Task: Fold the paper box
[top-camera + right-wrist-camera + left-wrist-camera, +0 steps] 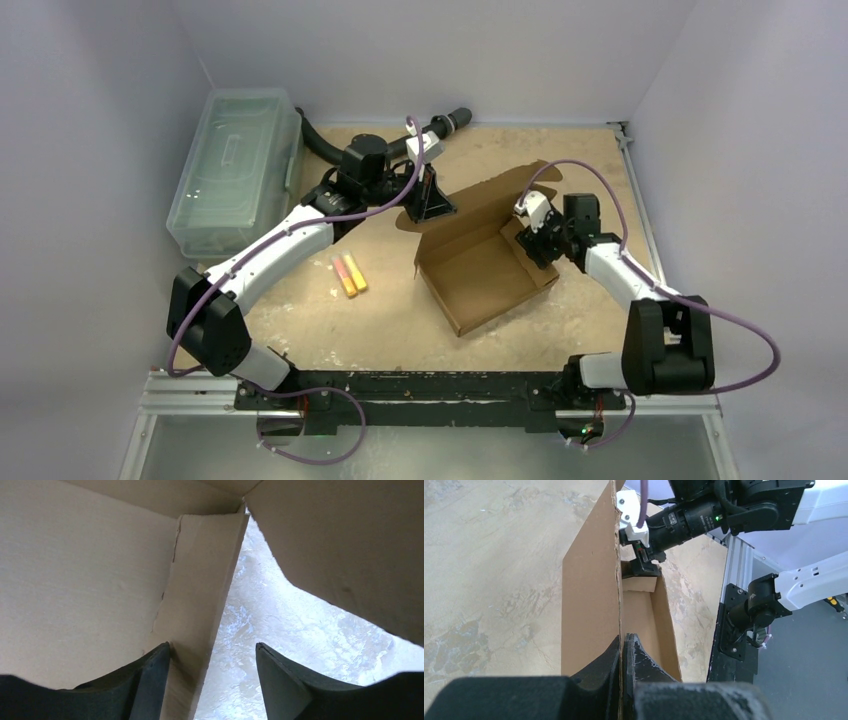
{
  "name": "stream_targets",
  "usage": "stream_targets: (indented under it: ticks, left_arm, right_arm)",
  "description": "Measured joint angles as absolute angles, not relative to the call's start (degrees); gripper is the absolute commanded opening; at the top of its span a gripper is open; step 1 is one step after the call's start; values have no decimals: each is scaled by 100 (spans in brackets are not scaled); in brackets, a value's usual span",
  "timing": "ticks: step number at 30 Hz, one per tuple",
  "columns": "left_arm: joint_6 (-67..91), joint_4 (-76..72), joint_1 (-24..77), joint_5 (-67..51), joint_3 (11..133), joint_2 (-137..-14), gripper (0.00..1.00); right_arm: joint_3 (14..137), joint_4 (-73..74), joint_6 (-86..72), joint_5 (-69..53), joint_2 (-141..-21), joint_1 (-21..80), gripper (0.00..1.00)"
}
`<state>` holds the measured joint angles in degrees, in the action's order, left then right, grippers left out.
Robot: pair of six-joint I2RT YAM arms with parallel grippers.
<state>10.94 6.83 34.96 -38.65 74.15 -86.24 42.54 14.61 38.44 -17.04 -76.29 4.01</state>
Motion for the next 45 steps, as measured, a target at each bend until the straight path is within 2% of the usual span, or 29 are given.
stream_targets:
  ticks: [1,2,3,4,10,11,13,14,17,19,20,21,22,23,30,31,34,36,40,45]
  left_arm:
    - [1096,674,3496,-3850,7415,-8624,0]
    - [1105,663,3500,-3824,7415,-8624,0]
    - [1116,648,3500,-3782,7415,-8624,0]
    - [1138,637,3500,-3730,7415,-8624,0]
    - [1297,427,3500,-3398,7369,-8624,0]
    - [1347,366,3500,-3387,7341,-8624,0]
    - [1428,274,3500,-3387,7310,-8624,0]
    - [1450,244,3500,-3389,7297,-8624,0]
    - [1500,198,3500,-3422,7277,-8626,0]
    - [1496,161,3500,-3433,7277,-8626,0]
    - [1487,150,3500,-3435,7277,-8626,0]
    - [1476,148,3500,-3433,7277,-8626,0]
    - [1463,150,3500,-3433,7277,-8628,0]
    - [1439,150,3500,-3430,7277,-8628,0]
    - [1389,141,3500,-3446,7303,-8646,0]
    - [1389,150,3500,-3444,7332,-8661,0]
    - [1380,183,3500,-3420,7441,-8755,1]
    - [1302,211,3500,-3385,7513,-8820,9]
    - [950,281,3496,-3264,7817,-9063,20]
    - [510,569,3487,-3111,8296,-9448,51]
  right_arm:
    - [4237,1356,3844,-1614,-7706,419,45]
    - [4222,1271,3861,-1562,-7758,436,30]
    - [4191,1173,3854,-1487,-7813,469,8]
    - [4160,1105,3865,-1433,-7852,513,0]
    - [4071,609,3750,-851,-8053,784,0]
    - [4056,541,3745,-753,-8062,829,6]
    - [4047,506,3745,-648,-8068,886,32]
    - [4047,504,3754,-613,-8075,895,38]
    - [4047,515,3789,-528,-8160,897,53]
    - [4047,534,3795,-539,-8239,899,55]
    - [4047,550,3785,-554,-8272,899,49]
    - [4049,554,3774,-565,-8289,899,22]
    - [4049,556,3760,-567,-8287,899,4]
    - [4047,543,3771,-565,-8274,902,0]
    - [4053,451,3483,-432,-8213,864,0]
    - [4053,440,3472,-397,-8213,869,2]
    - [4053,414,3446,-340,-8228,860,37]
    - [4056,429,3454,-327,-8256,860,48]
    - [4136,565,3413,-445,-8261,873,59]
    - [4244,666,3343,-657,-8152,858,69]
